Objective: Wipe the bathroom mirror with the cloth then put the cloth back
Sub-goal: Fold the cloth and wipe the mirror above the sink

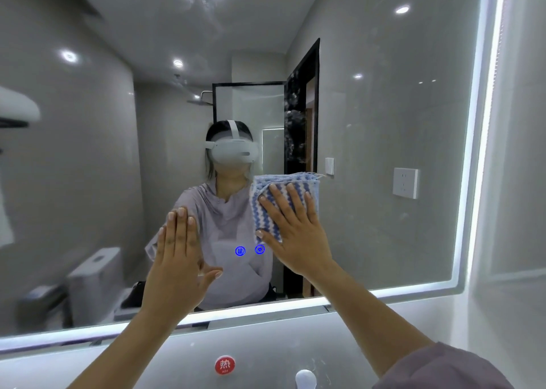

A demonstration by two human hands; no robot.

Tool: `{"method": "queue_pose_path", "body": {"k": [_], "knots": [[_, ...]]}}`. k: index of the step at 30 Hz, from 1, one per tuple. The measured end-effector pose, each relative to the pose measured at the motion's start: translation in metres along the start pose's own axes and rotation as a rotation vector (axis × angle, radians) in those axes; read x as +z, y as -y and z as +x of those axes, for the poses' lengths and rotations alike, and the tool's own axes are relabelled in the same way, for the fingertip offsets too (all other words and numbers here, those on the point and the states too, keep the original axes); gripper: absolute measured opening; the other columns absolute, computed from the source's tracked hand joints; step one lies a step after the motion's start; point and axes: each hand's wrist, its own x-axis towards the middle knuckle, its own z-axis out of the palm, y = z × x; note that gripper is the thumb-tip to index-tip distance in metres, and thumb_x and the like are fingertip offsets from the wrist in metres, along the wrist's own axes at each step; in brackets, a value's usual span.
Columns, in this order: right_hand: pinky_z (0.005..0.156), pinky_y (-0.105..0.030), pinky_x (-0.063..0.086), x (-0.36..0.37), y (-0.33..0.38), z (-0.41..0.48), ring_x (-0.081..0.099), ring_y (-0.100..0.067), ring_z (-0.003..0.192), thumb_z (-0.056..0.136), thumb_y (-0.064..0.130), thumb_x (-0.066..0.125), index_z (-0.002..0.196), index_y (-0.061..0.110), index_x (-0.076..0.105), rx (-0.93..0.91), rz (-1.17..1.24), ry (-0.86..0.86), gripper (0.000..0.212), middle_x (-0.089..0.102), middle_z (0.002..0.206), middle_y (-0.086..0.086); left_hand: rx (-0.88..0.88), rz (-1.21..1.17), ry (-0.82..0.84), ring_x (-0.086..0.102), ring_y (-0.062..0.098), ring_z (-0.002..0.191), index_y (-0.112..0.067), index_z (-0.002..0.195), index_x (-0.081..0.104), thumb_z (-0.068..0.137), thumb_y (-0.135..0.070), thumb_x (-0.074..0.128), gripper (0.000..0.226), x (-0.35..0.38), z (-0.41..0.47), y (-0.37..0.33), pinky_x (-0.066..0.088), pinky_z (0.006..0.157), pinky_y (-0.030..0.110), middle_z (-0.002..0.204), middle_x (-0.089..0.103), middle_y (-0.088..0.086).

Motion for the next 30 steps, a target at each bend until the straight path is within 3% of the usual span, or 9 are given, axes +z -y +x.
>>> {"method": "queue_pose_path", "body": {"k": [4, 8, 13, 18, 20, 25, 30], "knots": [[0.12, -0.049, 0.003, -0.005, -0.037, -0.015, 0.001, -0.026, 0.149, 0.097, 0.06, 0.022, 0.153, 0.025, 0.006, 0.042, -0.038, 0.003, 0.068, -0.002, 0.162, 0.0, 0.004, -0.019, -0.015, 0.005, 0.038, 0.144, 0.007, 0.145, 0.01, 0.077, -0.071, 0.026, 0.106, 0.001, -0.001, -0.001, -0.002, 0.118, 0.038, 0.155, 0.005, 0.025], [0.12, -0.051, 0.002, -0.011, -0.075, -0.033, -0.006, -0.027, 0.148, 0.096, 0.06, 0.017, 0.152, 0.025, -0.011, 0.092, -0.091, 0.059, 0.071, -0.022, 0.159, 0.002, -0.002, -0.021, -0.015, 0.003, 0.038, 0.144, 0.009, 0.145, 0.011, 0.082, -0.074, 0.01, 0.104, -0.003, 0.0, -0.002, -0.002, 0.118, 0.039, 0.154, 0.007, 0.027], [0.119, -0.054, 0.007, -0.017, -0.094, -0.046, -0.003, -0.029, 0.148, 0.095, 0.057, 0.019, 0.151, 0.025, -0.015, 0.13, -0.059, 0.082, 0.073, -0.016, 0.161, -0.002, 0.005, -0.019, -0.033, 0.001, 0.039, 0.144, 0.009, 0.145, 0.009, 0.083, -0.073, 0.008, 0.103, -0.004, -0.001, -0.004, -0.003, 0.117, 0.039, 0.154, 0.007, 0.027], [0.118, -0.055, 0.011, -0.02, -0.089, -0.045, 0.005, -0.033, 0.148, 0.095, 0.056, 0.021, 0.153, 0.018, 0.007, 0.184, -0.019, 0.117, 0.071, 0.005, 0.16, -0.01, 0.006, -0.015, -0.044, 0.008, 0.042, 0.143, 0.01, 0.144, 0.012, 0.083, -0.073, 0.006, 0.103, -0.005, -0.001, -0.006, -0.003, 0.117, 0.039, 0.153, 0.007, 0.028], [0.118, -0.056, 0.01, -0.02, -0.087, -0.045, 0.004, -0.034, 0.147, 0.095, 0.056, 0.02, 0.153, 0.015, 0.01, 0.195, -0.018, 0.132, 0.072, 0.004, 0.16, -0.011, 0.005, -0.024, -0.045, 0.007, 0.041, 0.143, 0.01, 0.144, 0.011, 0.083, -0.073, 0.006, 0.104, -0.005, -0.002, -0.006, -0.004, 0.117, 0.039, 0.154, 0.006, 0.028], [0.119, -0.051, -0.006, -0.01, -0.074, -0.048, -0.008, -0.034, 0.147, 0.094, 0.06, 0.022, 0.15, 0.023, -0.019, 0.222, 0.01, 0.087, 0.078, -0.025, 0.158, -0.002, 0.007, -0.037, -0.052, 0.0, 0.038, 0.144, 0.008, 0.145, 0.008, 0.083, -0.074, 0.007, 0.103, 0.001, -0.001, -0.003, -0.005, 0.118, 0.039, 0.155, 0.003, 0.027], [0.119, -0.052, -0.004, 0.005, -0.051, -0.064, -0.007, -0.036, 0.147, 0.096, 0.06, 0.019, 0.152, 0.02, -0.011, 0.223, 0.051, 0.099, 0.075, -0.013, 0.159, -0.007, 0.018, -0.025, -0.066, -0.001, 0.038, 0.144, 0.007, 0.146, 0.004, 0.082, -0.074, 0.011, 0.103, 0.004, -0.001, -0.001, -0.004, 0.118, 0.04, 0.155, 0.001, 0.026]]}}
